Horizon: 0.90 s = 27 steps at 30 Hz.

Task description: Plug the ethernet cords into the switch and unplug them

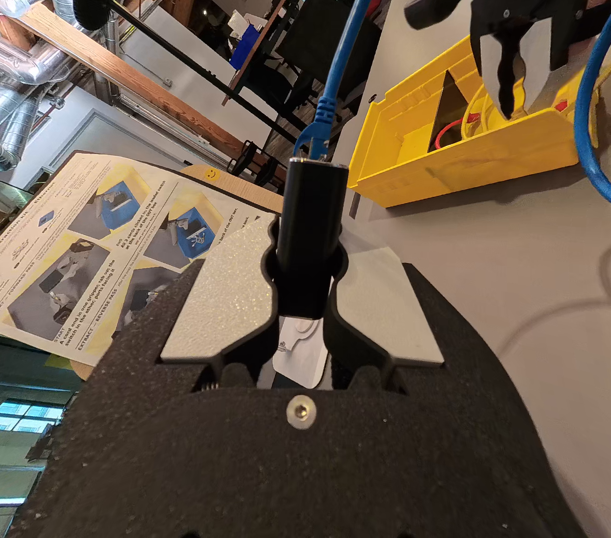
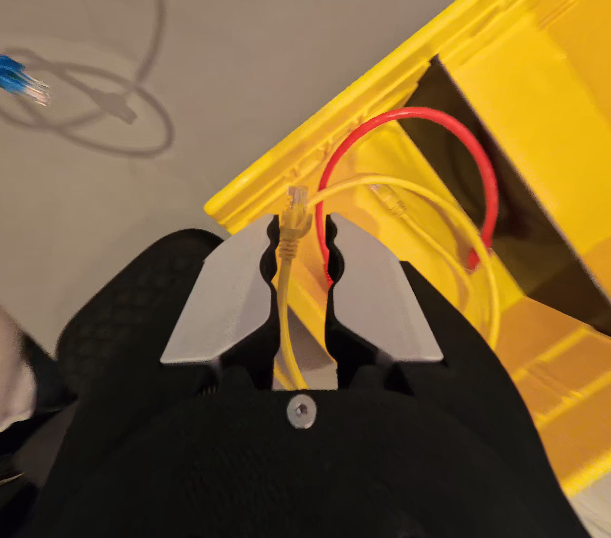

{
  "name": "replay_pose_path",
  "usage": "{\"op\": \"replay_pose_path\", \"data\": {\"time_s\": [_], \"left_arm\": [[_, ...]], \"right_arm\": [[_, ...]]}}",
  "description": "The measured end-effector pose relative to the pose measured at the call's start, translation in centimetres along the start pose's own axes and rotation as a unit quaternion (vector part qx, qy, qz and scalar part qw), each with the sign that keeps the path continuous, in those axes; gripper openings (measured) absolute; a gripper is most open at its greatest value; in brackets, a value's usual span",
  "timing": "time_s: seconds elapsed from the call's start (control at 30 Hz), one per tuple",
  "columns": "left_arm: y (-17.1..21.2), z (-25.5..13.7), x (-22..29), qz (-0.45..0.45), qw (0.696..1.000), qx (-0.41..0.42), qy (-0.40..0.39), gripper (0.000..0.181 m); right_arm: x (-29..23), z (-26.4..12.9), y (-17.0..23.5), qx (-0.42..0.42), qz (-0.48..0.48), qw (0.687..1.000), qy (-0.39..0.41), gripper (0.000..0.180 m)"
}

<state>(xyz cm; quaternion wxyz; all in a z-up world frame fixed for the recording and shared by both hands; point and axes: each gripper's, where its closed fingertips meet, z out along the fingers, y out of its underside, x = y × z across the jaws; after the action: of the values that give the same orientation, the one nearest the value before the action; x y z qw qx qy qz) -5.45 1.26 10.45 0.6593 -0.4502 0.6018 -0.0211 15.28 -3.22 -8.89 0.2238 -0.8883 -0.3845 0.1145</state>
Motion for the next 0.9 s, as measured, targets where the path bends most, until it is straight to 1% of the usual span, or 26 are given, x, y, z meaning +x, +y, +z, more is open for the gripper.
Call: {"op": "replay_pose_path", "data": {"time_s": [0.03, 0.1, 0.17, 0.23, 0.27, 0.3, 0.33, 0.4, 0.43, 0.47, 0.53, 0.6, 0.67, 0.73, 0.8, 0.83, 0.9], "left_arm": [[0.0, 0.0, 0.1, 0.0, 1.0, 0.0, 0.001, 0.026], [0.0, 0.1, 0.2, 0.002, 1.0, 0.001, 0.003, 0.026], [-0.1, 0.2, 0.3, 0.005, 1.0, 0.003, 0.003, 0.027], [-0.4, 0.4, 0.5, 0.009, 1.0, 0.011, 0.004, 0.026], [-0.6, 0.5, 0.7, 0.012, 1.0, 0.015, 0.006, 0.026], [-0.9, 0.5, 0.8, 0.017, 1.0, 0.021, 0.005, 0.026], [-1.1, 0.6, 0.9, 0.022, 0.999, 0.026, 0.003, 0.026], [-1.8, 0.7, 1.3, 0.031, 0.999, 0.04, 0.004, 0.026], [-2.2, 0.6, 1.6, 0.037, 0.998, 0.047, 0.005, 0.026], [-2.6, 0.6, 1.8, 0.042, 0.998, 0.055, 0.006, 0.026], [-3.4, 0.4, 2.3, 0.054, 0.996, 0.07, 0.009, 0.026], [-4.1, 0.2, 2.8, 0.063, 0.994, 0.086, 0.015, 0.026], [-4.6, 0.0, 3.1, 0.066, 0.993, 0.098, 0.021, 0.026], [-5.0, -0.1, 3.4, 0.062, 0.992, 0.104, 0.031, 0.026], [-5.2, -0.2, 3.6, 0.06, 0.992, 0.11, 0.034, 0.026], [-5.2, -0.2, 3.7, 0.059, 0.991, 0.111, 0.038, 0.026], [-5.4, -0.2, 3.7, 0.058, 0.991, 0.113, 0.039, 0.026]], "right_arm": [[-0.6, -0.1, -0.2, 0.011, 0.013, 0.999, -0.027, 0.031], [-1.1, -1.2, -1.1, 0.049, 0.029, 0.996, -0.062, 0.03], [-1.1, -3.4, -2.3, 0.109, 0.024, 0.991, -0.069, 0.03], [-0.9, -6.4, -4.0, 0.174, -0.01, 0.984, -0.049, 0.028], [-1.1, -8.3, -5.5, 0.22, -0.045, 0.974, -0.023, 0.028], [-1.4, -10.5, -7.2, 0.27, -0.095, 0.958, 0.021, 0.028], [-2.2, -12.6, -8.8, 0.317, -0.151, 0.934, 0.071, 0.029], [-4.5, -16.3, -11.7, 0.384, -0.249, 0.874, 0.163, 0.034], [-5.6, -17.3, -12.8, 0.386, -0.296, 0.85, 0.203, 0.033], [-6.7, -17.5, -13.7, 0.37, -0.343, 0.833, 0.228, 0.033], [-8.2, -17.0, -15.2, 0.327, -0.408, 0.811, 0.262, 0.037], [-10.4, -16.0, -16.5, 0.307, -0.465, 0.791, 0.253, 0.04], [-12.5, -15.4, -17.6, 0.306, -0.504, 0.771, 0.242, 0.039], [-14.2, -14.9, -18.4, 0.306, -0.532, 0.755, 0.229, 0.033], [-15.0, -14.5, -18.9, 0.296, -0.556, 0.741, 0.231, 0.029], [-15.2, -14.3, -19.1, 0.291, -0.561, 0.739, 0.234, 0.029], [-15.6, -13.8, -19.3, 0.284, -0.564, 0.743, 0.22, 0.029]]}}
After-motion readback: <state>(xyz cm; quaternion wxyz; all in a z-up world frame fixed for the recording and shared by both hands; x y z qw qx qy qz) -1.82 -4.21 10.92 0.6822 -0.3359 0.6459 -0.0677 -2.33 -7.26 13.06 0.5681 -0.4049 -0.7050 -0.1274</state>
